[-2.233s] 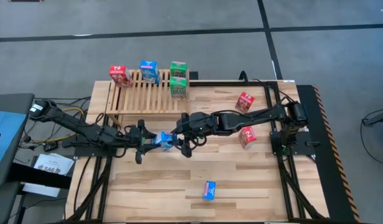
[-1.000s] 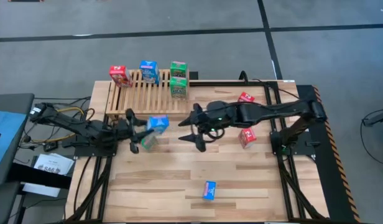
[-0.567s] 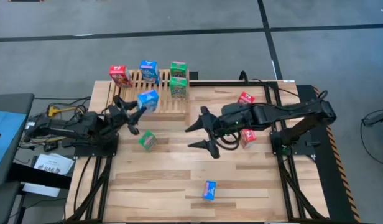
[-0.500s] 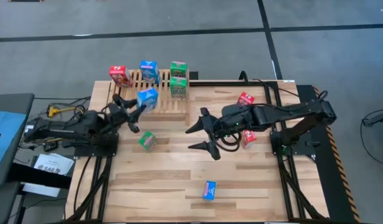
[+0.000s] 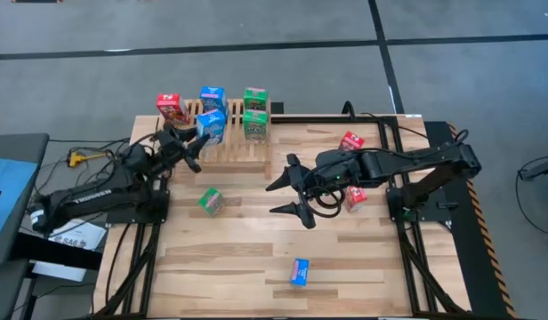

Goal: Stack cereal on shelf
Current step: Put the top blue cereal box on the shelf aligned with the blue cereal box

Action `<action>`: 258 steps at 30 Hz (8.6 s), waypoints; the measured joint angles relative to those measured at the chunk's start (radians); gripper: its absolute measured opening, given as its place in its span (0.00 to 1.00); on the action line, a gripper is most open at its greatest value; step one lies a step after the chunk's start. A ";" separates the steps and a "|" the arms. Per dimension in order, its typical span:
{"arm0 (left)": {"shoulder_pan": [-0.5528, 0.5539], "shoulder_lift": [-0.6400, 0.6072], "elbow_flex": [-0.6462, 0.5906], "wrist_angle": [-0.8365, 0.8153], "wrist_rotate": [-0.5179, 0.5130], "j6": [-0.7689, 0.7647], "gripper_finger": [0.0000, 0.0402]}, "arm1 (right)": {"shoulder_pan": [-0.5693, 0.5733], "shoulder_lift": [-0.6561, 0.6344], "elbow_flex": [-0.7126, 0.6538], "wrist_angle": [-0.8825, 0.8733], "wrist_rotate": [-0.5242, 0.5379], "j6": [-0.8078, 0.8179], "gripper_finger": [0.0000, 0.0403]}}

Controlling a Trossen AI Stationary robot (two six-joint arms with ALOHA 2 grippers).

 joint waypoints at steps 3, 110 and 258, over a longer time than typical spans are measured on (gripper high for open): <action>0.075 0.048 0.000 0.000 0.057 -0.031 0.44 | 0.000 0.000 0.000 0.000 0.000 -0.004 0.74; 0.305 0.447 0.649 -0.707 0.392 0.089 0.62 | 0.002 0.001 0.000 -0.138 0.000 0.004 0.74; -0.204 -0.089 -0.132 0.304 0.214 -0.187 0.40 | -0.165 0.153 -0.002 0.348 0.002 -0.203 0.74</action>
